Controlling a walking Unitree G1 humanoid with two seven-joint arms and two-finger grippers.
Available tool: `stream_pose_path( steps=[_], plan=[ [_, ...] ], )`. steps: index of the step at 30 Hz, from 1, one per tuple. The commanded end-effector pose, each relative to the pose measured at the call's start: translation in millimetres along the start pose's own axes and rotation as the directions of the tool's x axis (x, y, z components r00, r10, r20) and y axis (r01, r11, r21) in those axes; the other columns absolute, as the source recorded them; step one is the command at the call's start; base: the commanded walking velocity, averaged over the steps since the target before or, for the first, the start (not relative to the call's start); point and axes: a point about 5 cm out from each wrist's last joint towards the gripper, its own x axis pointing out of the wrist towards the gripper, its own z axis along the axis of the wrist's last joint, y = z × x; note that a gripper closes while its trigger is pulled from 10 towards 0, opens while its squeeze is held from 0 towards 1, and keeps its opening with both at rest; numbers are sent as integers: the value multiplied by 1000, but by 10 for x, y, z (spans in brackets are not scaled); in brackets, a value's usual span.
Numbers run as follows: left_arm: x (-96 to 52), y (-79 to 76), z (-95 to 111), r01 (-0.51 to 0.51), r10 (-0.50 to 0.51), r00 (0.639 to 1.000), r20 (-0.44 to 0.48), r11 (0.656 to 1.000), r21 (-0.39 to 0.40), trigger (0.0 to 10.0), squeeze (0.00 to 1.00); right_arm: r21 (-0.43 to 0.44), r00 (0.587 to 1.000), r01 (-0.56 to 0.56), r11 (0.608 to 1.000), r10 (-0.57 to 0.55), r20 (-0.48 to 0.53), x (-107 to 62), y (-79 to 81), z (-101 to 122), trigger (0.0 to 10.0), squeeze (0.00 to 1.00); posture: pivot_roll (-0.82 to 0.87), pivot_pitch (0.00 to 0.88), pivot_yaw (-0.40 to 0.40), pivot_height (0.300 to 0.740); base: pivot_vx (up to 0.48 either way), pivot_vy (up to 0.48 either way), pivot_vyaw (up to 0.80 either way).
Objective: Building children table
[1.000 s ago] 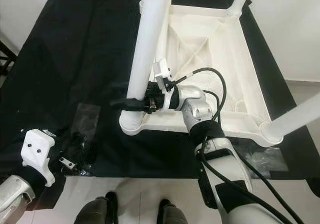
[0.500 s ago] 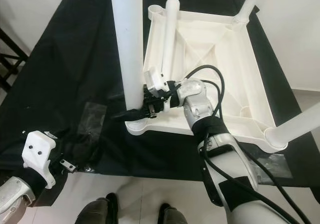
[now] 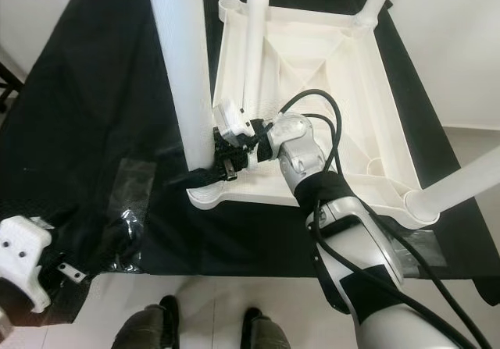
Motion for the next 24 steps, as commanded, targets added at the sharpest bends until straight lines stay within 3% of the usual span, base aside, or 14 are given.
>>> stream_pose_path(
  steps=[1,5,15,24],
  plan=[
    [-43,4,20,4,-4,1000,-15,1000,11,10000,0,153,996,-30,988,42,-81,22,162,-351,10000,0,373,351,-69,740,0,0,0],
    [-152,-5,43,-11,11,999,-42,1000,10,10000,0,129,992,-77,989,90,-94,100,141,-310,10000,0,396,377,-60,740,0,0,0],
    [-149,-9,85,2,-2,999,-39,1000,6,10000,0,48,980,-122,991,128,-152,157,14,-139,10000,0,375,385,-76,740,0,0,0],
    [-73,-21,78,1,-1,1000,-19,1000,-7,10000,0,97,991,-41,994,53,-120,98,57,-320,10000,0,335,371,-88,740,0,0,0]
  ],
)
